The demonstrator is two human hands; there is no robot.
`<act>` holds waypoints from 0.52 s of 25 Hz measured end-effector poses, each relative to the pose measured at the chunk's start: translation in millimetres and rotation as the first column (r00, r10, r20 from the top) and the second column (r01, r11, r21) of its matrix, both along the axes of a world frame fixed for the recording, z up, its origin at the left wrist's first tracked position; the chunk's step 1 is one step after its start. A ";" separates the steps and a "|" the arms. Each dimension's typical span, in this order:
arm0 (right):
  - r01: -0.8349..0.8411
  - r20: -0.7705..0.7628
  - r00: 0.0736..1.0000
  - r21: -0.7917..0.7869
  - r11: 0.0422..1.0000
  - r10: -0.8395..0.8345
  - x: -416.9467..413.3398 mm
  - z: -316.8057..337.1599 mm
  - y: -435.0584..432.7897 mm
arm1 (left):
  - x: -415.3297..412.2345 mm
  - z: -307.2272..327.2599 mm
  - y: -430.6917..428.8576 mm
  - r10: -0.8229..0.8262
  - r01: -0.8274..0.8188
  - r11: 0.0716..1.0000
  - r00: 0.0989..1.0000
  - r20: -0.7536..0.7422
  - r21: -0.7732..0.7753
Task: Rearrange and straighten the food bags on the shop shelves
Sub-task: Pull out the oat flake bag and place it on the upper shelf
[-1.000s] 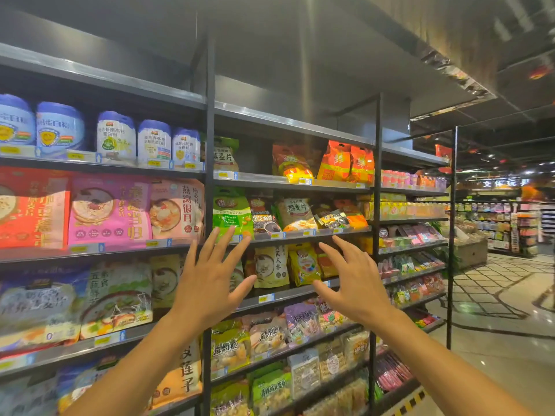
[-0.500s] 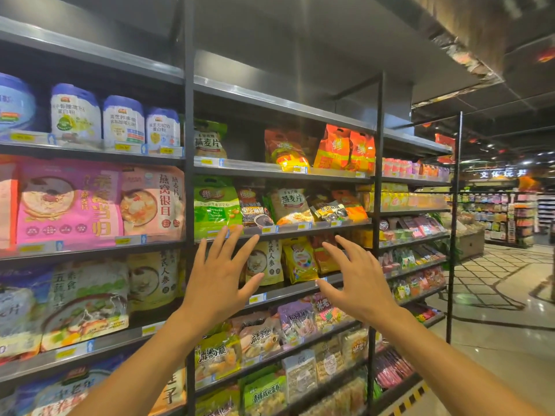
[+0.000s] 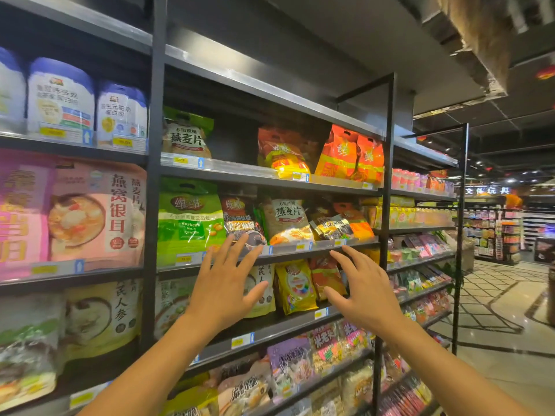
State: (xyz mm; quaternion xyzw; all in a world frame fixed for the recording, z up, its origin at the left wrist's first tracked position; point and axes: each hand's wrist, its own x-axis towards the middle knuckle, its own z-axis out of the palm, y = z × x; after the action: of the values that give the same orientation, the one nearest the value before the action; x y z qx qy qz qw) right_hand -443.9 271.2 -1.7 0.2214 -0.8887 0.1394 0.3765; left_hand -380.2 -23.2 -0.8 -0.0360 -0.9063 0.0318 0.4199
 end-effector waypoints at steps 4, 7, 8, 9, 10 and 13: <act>0.015 -0.013 1.000 -0.006 1.000 -0.015 -64.8 4.2 -7.5 | -64.3 6.7 -5.1 -0.009 0.009 1.000 1.000 0.010 -0.002; 0.008 -0.009 1.000 -0.021 1.000 -0.008 -118.9 9.2 -12.0 | -112.3 15.1 -5.5 -0.001 0.001 1.000 1.000 0.012 -0.025; 0.000 -0.009 1.000 -0.028 1.000 0.000 -137.2 10.6 -13.2 | -127.5 17.9 -4.9 0.010 -0.009 1.000 1.000 0.013 -0.026; -0.010 -0.010 1.000 -0.036 0.999 0.010 -156.4 11.5 -13.6 | -142.3 20.1 -3.4 0.022 -0.022 0.999 1.000 0.008 -0.027; -0.019 -0.012 1.000 -0.041 0.999 0.019 -176.1 11.9 -13.9 | -157.3 21.3 -1.6 0.033 -0.033 0.999 0.999 0.002 -0.029; -0.051 -0.028 0.998 -0.054 0.997 0.049 -234.1 13.7 -15.1 | -199.6 25.4 4.9 0.047 -0.047 0.999 0.999 0.006 -0.012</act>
State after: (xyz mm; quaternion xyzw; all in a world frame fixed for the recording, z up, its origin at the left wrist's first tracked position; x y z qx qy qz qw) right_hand -677.9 256.1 12.1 0.2349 -0.8737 0.1702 0.3906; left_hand -579.8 -18.3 24.6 -0.0173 -0.9081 0.0470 0.4157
